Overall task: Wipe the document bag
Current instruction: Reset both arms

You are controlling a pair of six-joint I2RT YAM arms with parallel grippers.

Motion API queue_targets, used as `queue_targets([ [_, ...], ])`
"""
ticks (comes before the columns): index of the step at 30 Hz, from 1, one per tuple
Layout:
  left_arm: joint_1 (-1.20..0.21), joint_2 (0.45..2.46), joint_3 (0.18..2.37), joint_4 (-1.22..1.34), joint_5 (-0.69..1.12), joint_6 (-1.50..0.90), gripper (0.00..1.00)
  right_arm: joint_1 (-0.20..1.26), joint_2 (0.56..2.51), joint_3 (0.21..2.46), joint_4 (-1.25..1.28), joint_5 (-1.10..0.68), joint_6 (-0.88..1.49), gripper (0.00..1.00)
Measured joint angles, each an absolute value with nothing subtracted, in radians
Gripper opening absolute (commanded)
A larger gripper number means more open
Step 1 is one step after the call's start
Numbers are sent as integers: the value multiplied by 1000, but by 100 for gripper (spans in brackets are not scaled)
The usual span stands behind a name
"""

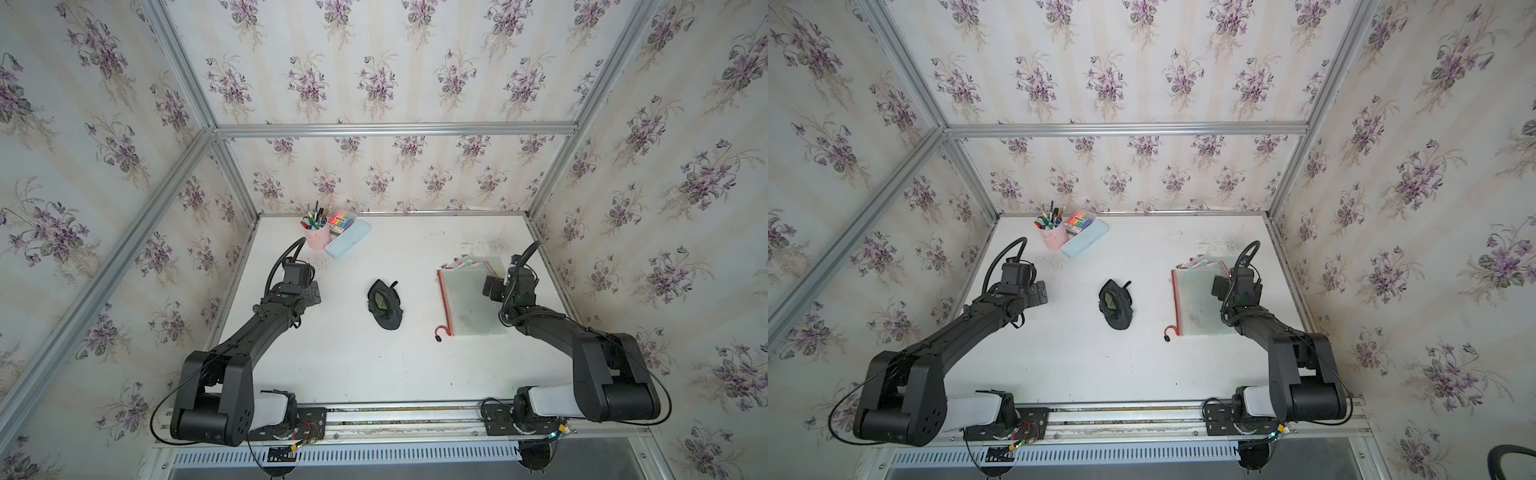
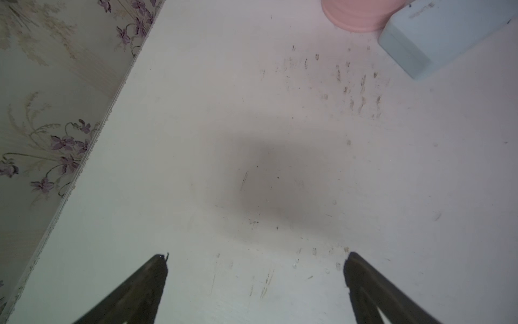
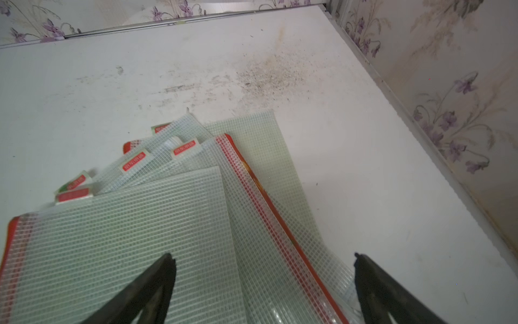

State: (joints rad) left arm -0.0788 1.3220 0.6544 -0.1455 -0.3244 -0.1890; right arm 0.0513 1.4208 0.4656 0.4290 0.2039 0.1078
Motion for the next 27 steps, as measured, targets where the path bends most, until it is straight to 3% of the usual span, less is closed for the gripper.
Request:
queue_targets([
  [8, -48, 1401, 496, 365, -275, -61, 100, 53, 1522, 232, 1019, 112, 43, 100],
  [15, -30, 1495, 435, 635, -163, -1, 100, 57, 1534, 228, 1180, 81, 19, 100],
  [27, -27, 1501, 438, 683, -140, 2, 100, 55, 1537, 236, 1201, 66, 19, 100],
])
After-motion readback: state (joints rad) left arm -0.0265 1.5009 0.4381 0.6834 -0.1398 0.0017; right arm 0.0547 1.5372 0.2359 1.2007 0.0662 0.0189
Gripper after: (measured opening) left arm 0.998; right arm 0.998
